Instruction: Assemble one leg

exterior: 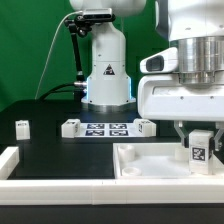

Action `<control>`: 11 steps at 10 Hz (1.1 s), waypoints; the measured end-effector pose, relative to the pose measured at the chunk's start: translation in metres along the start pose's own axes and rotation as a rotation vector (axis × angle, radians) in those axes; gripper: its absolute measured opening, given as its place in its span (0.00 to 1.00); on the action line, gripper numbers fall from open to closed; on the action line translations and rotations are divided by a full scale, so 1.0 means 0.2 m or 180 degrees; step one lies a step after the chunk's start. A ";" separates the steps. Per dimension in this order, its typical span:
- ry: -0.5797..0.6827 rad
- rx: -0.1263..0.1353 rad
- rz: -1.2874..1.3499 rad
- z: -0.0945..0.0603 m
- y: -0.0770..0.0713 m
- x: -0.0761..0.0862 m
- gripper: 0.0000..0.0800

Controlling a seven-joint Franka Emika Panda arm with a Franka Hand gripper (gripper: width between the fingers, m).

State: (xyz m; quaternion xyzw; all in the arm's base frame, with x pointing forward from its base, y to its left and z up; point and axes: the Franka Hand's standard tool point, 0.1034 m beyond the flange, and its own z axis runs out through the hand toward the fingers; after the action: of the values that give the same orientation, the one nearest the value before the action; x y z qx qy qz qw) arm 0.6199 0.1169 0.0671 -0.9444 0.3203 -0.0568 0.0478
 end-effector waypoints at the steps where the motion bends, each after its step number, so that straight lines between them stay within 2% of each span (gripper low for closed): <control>1: 0.0029 0.0012 0.0396 0.00 0.00 0.00 0.36; 6: -0.0121 0.0167 0.2794 0.00 0.02 0.01 0.36; 9: -0.0179 0.0159 0.3876 0.00 0.01 0.00 0.36; 11: -0.0108 0.0168 0.4601 0.00 0.04 0.02 0.37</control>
Offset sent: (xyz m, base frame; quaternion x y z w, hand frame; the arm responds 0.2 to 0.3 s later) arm -0.0050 -0.0055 -0.0007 0.0118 -0.0313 0.2955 0.9548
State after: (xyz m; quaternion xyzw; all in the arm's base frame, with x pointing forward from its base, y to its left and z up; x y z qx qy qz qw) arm 0.6191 0.1077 0.0662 -0.4958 0.8625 -0.0040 0.1012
